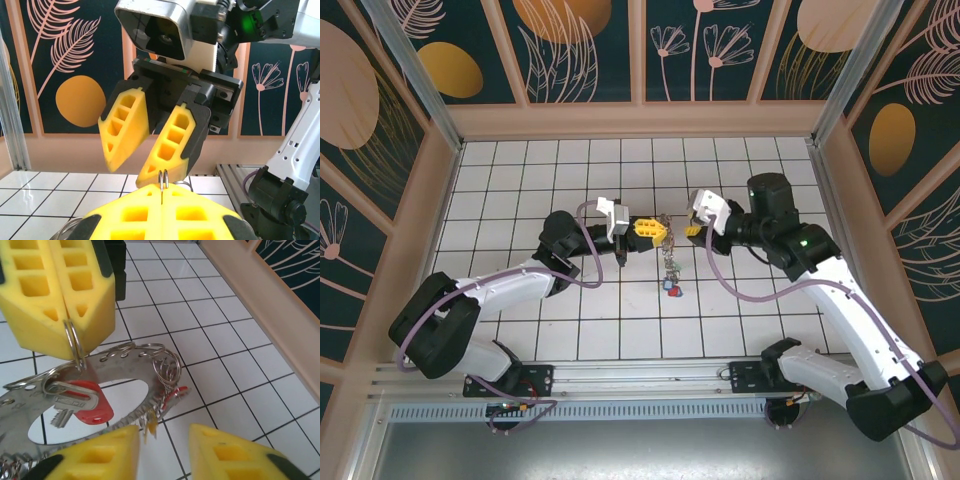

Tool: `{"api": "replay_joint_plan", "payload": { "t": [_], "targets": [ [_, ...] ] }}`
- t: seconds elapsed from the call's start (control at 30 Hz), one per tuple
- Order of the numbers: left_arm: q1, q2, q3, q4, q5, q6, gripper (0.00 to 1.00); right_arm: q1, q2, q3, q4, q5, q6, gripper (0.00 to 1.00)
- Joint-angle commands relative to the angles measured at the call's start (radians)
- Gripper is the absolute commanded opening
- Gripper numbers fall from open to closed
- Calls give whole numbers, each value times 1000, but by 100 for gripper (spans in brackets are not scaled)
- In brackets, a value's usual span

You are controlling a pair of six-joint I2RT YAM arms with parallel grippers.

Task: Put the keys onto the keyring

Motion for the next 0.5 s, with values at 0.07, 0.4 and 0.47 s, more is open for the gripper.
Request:
{"api": "replay_joint_plan", "payload": {
  "t": [0.07, 0.4, 0.47],
  "targets": [
    [-6, -6, 19, 77, 1, 3, 0, -43, 11, 53, -30, -245, 14, 37],
    [-6, -14, 18, 77, 0, 0, 0, -43, 80, 50, 54, -367, 67, 33],
    [-5, -12, 22, 80, 0, -2, 0, -37, 95, 48, 53, -356, 68, 32]
  ]
}}
